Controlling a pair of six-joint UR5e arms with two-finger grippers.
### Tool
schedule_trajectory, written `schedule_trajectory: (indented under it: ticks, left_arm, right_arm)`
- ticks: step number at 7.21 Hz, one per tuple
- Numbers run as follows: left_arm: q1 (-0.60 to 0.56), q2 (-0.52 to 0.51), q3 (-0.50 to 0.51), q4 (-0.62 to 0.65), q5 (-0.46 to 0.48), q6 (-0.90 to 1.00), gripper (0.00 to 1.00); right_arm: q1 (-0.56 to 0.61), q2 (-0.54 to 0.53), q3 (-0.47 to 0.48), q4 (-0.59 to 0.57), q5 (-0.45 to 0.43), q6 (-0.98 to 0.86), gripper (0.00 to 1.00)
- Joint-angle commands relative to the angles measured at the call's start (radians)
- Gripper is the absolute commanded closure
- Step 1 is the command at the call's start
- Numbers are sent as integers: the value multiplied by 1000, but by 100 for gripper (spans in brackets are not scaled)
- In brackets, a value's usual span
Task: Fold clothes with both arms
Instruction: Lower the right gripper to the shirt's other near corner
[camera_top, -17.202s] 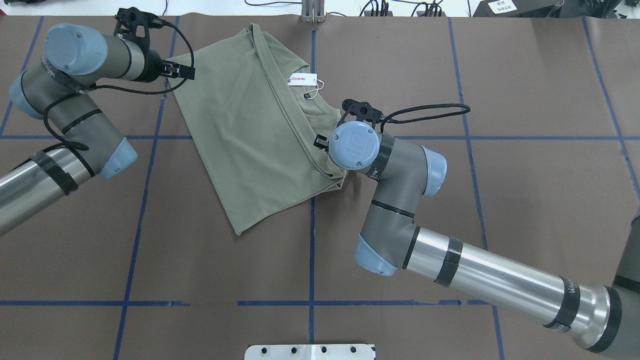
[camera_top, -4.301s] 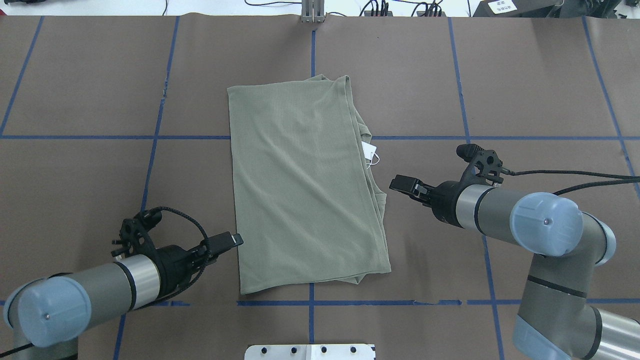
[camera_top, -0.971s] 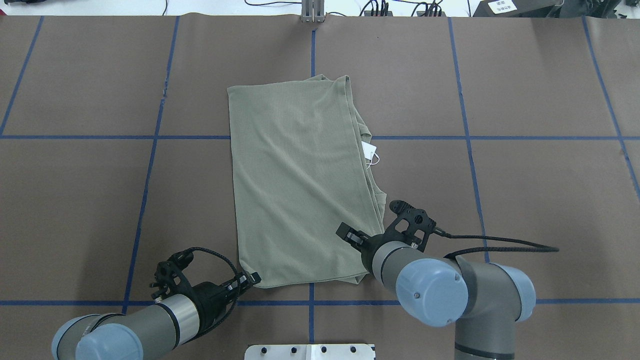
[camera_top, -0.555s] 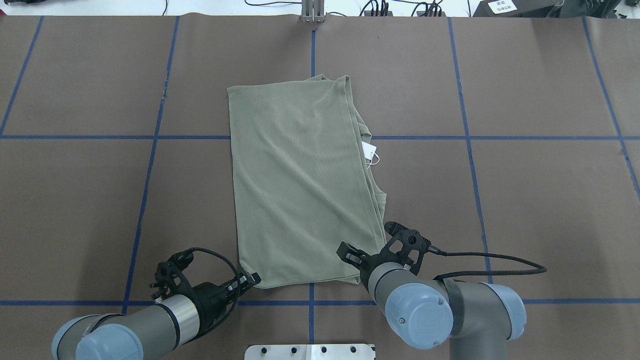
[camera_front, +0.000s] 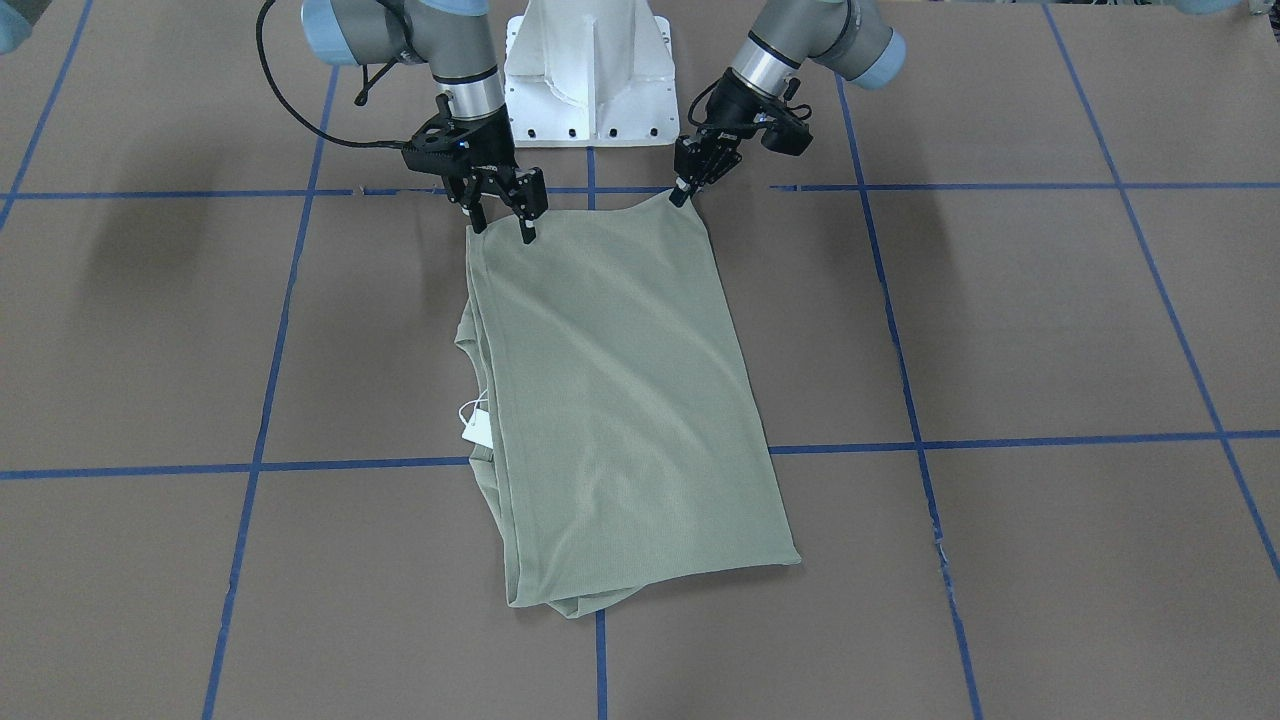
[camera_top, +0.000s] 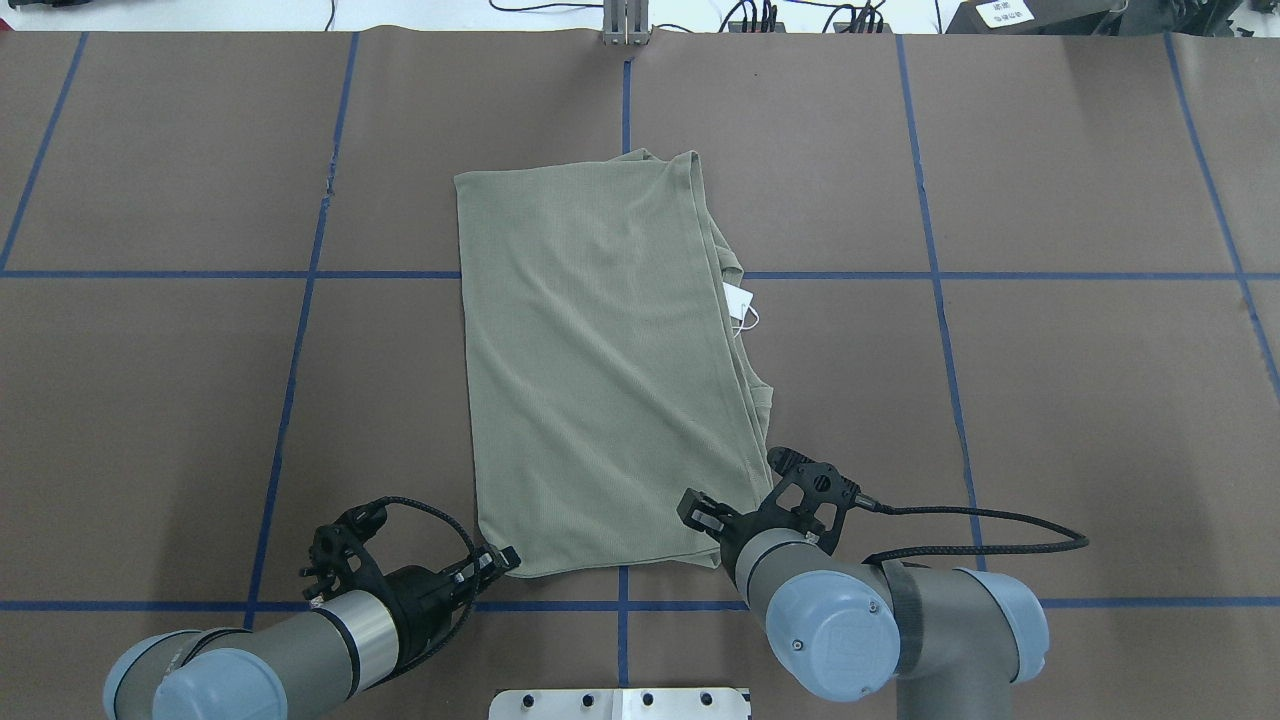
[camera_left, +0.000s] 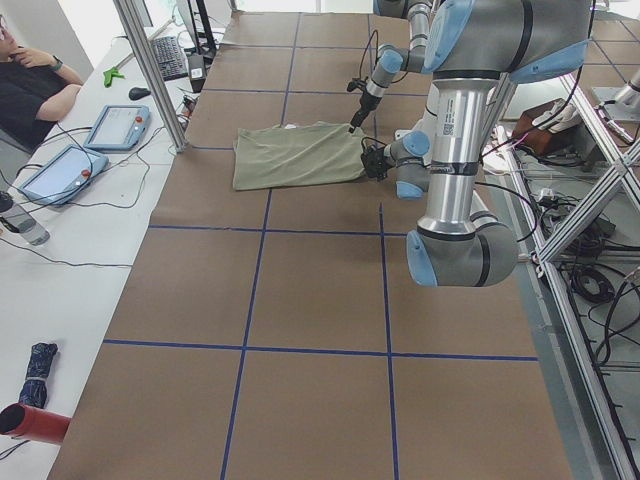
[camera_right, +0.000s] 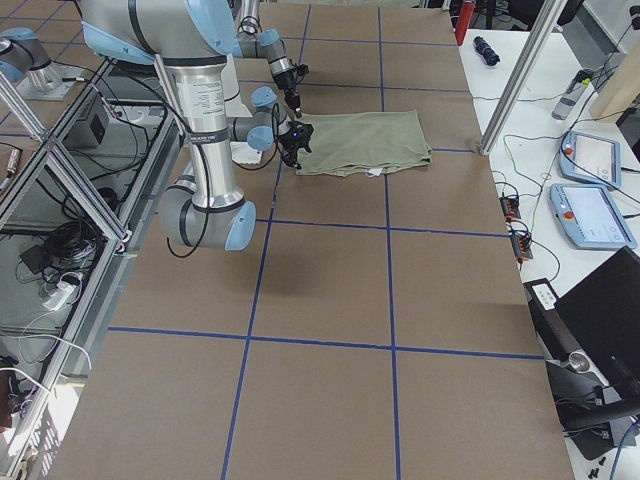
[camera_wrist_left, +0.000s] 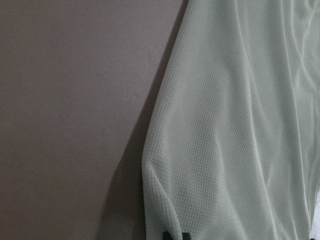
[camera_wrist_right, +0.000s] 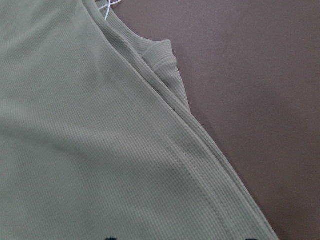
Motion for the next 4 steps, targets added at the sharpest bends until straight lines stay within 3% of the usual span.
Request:
schedule_trajectory:
  ticks: [1, 2, 3, 4]
  left_arm:
    - [0, 0, 0, 0, 0, 0, 100]
    - [0, 0, 0, 0, 0, 0, 100]
    - [0, 0, 0, 0, 0, 0, 100]
    - [-1, 0, -1, 0, 0, 0, 100]
  right_arm:
    - [-2, 7, -5, 1, -16, 11, 42]
    - [-2, 7, -5, 1, -16, 12, 61]
    - [-2, 8, -3, 4, -16, 30, 92]
    - [-2, 8, -3, 3, -16, 37, 100]
